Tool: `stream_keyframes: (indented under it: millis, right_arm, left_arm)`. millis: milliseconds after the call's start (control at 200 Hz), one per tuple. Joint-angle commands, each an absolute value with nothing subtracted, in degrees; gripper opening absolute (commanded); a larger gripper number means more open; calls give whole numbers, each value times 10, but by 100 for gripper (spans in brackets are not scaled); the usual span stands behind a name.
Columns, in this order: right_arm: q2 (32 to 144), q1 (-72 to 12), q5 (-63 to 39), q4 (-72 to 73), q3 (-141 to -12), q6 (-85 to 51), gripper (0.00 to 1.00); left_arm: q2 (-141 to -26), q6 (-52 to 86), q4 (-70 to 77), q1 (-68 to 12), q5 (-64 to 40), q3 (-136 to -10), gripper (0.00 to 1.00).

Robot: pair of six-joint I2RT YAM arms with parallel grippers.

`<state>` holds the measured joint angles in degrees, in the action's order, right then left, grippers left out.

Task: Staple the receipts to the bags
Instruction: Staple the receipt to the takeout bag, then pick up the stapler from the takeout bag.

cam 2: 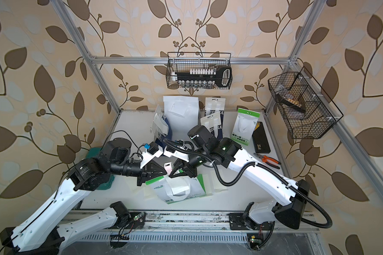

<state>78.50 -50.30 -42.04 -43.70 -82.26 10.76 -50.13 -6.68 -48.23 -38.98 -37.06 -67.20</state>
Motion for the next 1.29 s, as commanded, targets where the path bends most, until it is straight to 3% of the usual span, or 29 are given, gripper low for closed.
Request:
stream_keyframes:
  millis: [0,60,95,125,245,300,395,725,1065,1290]
  right_arm:
    - [775,-502,-399,-368,-793,91,0]
    - [773,-501,-386,-364,-793,82,0]
    - [771,-499,-360,-356,-794,70,40]
    - [766,-495,-342,-345,-792,57,56]
    - [712,-486,-274,-279,-772,10,83]
    - [685,-486,-236,-254,-764,-7,86]
    - [651,-488,-174,-204,-746,-57,86]
    - [642,-653,146,-157,-725,-49,60]
    - [702,-687,215,-152,-728,-36,55]
    - [711,-696,253,-169,-724,-28,28]
  left_arm:
    - [-487,-53,-410,-397,-430,-693,0]
    - [-488,-52,-413,-397,-423,-695,0]
    - [-489,-52,-416,-397,-415,-695,0]
    - [-489,-50,-417,-397,-406,-694,0]
    - [-487,-33,-416,-396,-365,-684,0]
    - [-484,-18,-409,-397,-344,-678,0]
    - [-481,16,-386,-397,-304,-667,0]
    - [-484,60,-375,-396,-242,-675,0]
    - [-482,63,-374,-396,-243,-675,0]
    - [-479,64,-375,-397,-247,-678,0]
